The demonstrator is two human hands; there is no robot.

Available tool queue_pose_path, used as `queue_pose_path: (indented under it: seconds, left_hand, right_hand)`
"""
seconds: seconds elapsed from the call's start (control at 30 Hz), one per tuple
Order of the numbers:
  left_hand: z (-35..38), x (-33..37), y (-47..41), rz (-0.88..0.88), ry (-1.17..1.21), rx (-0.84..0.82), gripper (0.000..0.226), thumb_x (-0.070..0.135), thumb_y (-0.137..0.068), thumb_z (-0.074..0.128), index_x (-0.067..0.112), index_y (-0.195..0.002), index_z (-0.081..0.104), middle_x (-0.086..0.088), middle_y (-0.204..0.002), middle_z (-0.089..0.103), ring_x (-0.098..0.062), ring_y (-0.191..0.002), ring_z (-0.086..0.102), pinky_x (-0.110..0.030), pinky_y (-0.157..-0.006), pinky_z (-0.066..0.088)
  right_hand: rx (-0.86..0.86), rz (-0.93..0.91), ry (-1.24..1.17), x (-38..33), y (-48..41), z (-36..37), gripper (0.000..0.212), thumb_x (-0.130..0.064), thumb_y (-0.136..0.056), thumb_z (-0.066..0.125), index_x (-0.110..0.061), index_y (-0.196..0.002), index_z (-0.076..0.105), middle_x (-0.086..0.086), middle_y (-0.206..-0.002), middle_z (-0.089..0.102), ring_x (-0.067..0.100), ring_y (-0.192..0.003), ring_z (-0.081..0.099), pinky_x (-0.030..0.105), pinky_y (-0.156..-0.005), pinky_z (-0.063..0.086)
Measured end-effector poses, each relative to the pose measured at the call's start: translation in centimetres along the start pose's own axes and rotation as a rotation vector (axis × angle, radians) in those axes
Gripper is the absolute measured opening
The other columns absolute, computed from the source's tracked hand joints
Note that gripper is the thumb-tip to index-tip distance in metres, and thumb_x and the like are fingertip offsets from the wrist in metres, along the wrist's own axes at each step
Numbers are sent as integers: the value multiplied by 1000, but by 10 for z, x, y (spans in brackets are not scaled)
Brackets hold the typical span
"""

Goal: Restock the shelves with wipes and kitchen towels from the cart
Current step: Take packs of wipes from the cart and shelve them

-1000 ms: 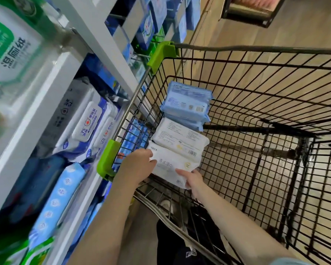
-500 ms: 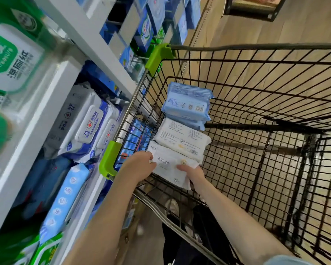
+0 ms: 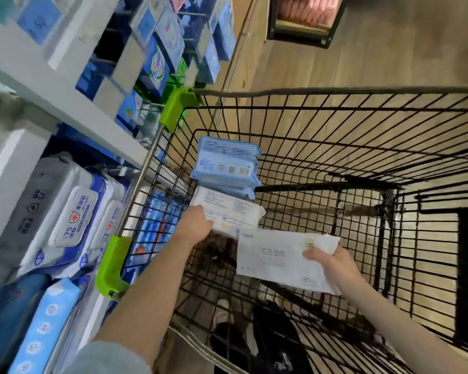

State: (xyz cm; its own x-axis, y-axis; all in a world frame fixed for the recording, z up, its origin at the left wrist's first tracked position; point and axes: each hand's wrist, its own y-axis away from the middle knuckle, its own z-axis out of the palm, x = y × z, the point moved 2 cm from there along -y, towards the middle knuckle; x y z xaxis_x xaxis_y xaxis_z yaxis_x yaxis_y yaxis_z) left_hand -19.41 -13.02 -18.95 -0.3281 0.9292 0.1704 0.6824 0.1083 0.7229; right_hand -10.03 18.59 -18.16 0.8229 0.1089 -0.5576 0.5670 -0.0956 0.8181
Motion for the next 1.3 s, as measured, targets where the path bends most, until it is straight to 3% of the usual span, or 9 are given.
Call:
queue_pose_path:
  seconds: [0.2, 0.3, 0.43, 0.6, 0.77, 0.93, 1.07, 1.2, 1.3]
  left_hand:
    - [28, 7, -41, -88, -108, 178, 86, 48, -90, 56, 3, -149, 12, -22, -148, 21, -38, -135, 23, -46, -108, 31]
    - [32, 10, -48, -166, 68, 134, 100, 54, -85, 60, 6, -151, 1, -22, -153, 15, -36, -142, 17, -46, -113, 26]
    - [26, -4, -51, -281, 266, 117, 100, 61, -81, 61, 2, -149, 17, -20, -151, 28, -36, -135, 35, -46, -106, 37]
    - [33, -15, -49, -328, 479, 11, 75, 46, -85, 66, 13, -143, 33, -16, -144, 35, -34, -127, 41, -41, -102, 38]
    - [27, -8, -53, -256, 675, -42, 49, 32, -85, 71, 13, -116, 37, -6, -122, 48, -22, -99, 49, -36, -77, 41]
    - [25, -5, -45, -301, 806, -53, 85, 33, -79, 77, 9, -141, 24, 1, -134, 38, -27, -120, 47, -37, -88, 42]
    - [25, -3, -39, -252, 854, -230, 91, 50, -58, 85, 13, -132, 46, -2, -125, 57, -21, -104, 60, -36, -81, 51]
    - [21, 5, -26, -197, 858, -190, 109, 50, -49, 87, 14, -136, 33, -3, -127, 55, -23, -109, 58, -44, -94, 49]
    - [15, 21, -12, -168, 816, -107, 82, 32, -68, 85, 10, -132, 38, 0, -120, 54, -20, -104, 56, -36, -89, 47]
  right_hand:
    - [97, 40, 144, 2, -31, -41, 38, -36, -69, 78, -21, -98, 60, 4, -98, 70, 25, -86, 67, 49, -77, 58]
    - [107, 47, 104, 4, -44, -28, 33, -28, -78, 74, -18, -105, 58, -1, -96, 66, 14, -80, 62, 30, -59, 52]
    - [77, 82, 16, 8, -45, -18, 17, -20, -88, 66, -17, -100, 54, -5, -87, 60, 8, -75, 56, 18, -48, 42]
    - [58, 105, -44, 18, -55, -21, 26, -26, -86, 68, -19, -108, 57, 6, -99, 68, 21, -86, 66, 31, -60, 51]
    - [37, 178, -56, 24, -65, -26, 41, -32, -85, 70, -13, -118, 55, 5, -97, 70, 19, -82, 68, 24, -51, 53]
    - [25, 211, -64, 29, -65, -31, 46, -31, -82, 72, -13, -120, 54, 6, -102, 70, 20, -86, 69, 26, -54, 55]
    - [4, 235, -23, 36, -63, -35, 53, -33, -74, 79, -15, -118, 57, 6, -101, 73, 23, -90, 71, 43, -75, 59]
    - [80, 240, 57, 32, -54, -31, 42, -31, -78, 77, -17, -110, 54, 6, -99, 70, 22, -87, 68, 44, -80, 57]
    - [160, 217, 68, 25, -44, -24, 51, -34, -75, 79, -18, -115, 53, 3, -100, 67, 18, -85, 65, 32, -63, 53]
